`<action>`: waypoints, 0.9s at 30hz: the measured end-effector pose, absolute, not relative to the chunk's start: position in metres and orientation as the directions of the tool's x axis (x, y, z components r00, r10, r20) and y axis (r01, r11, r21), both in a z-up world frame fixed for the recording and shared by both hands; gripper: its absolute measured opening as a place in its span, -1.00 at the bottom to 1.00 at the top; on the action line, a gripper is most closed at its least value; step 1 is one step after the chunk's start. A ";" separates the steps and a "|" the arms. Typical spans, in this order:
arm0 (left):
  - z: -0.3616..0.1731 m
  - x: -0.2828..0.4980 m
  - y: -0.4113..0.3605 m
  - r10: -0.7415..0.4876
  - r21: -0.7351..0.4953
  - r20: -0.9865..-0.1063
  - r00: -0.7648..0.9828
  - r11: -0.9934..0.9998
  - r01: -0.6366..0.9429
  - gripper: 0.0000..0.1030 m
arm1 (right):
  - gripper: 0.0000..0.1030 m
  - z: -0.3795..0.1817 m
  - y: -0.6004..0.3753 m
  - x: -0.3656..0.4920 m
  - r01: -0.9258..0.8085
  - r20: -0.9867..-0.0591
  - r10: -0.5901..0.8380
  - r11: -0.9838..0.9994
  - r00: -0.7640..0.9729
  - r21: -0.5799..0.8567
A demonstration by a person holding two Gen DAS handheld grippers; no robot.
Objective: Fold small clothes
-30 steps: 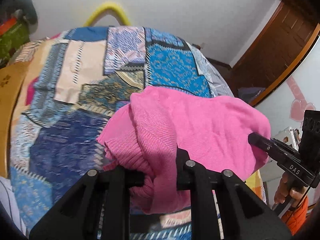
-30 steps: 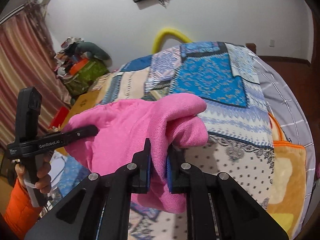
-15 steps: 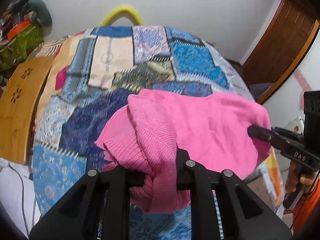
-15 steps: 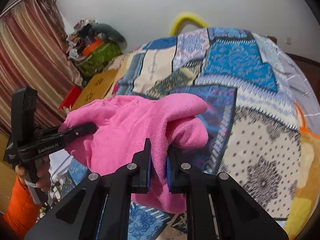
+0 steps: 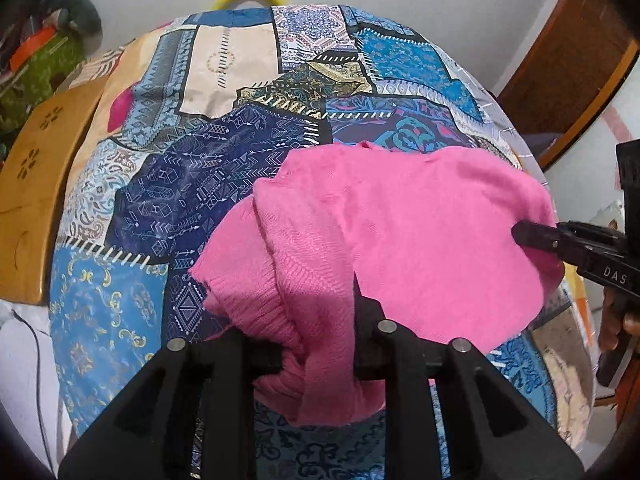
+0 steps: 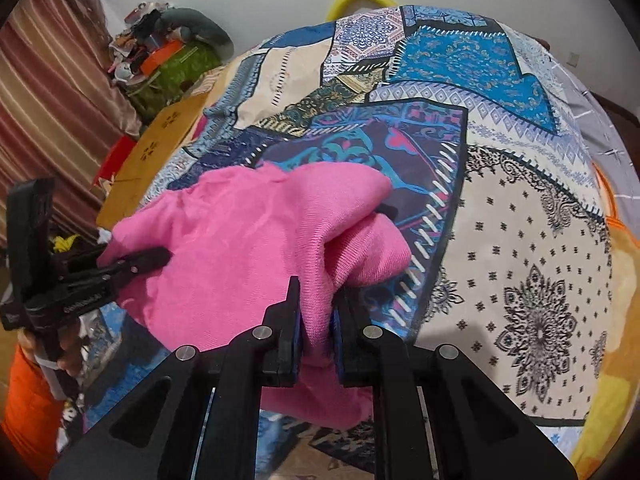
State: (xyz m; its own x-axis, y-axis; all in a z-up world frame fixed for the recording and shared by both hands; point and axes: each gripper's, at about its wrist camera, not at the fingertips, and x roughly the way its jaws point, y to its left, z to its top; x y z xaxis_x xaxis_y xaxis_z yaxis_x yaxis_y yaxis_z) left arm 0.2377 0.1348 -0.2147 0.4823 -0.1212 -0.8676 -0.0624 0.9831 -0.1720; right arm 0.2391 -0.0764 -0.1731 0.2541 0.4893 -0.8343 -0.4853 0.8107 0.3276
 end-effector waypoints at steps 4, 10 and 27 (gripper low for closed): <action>-0.217 0.236 0.140 -0.086 -0.138 -0.870 0.486 0.988 -0.071 -0.43 | -0.76 -0.171 -0.084 0.235 -0.489 -0.843 0.461 0.823 0.276 0.290; -0.216 0.229 0.153 -0.036 -0.091 -0.874 0.484 0.992 -0.090 -0.25 | -0.76 -0.155 -0.102 0.231 -0.491 -0.837 0.443 0.834 0.322 0.253; -0.159 0.233 0.148 -0.021 -0.091 -0.784 0.620 0.992 -0.081 0.19 | -0.57 -0.133 -0.041 0.233 -0.635 -0.774 0.544 0.731 0.323 0.248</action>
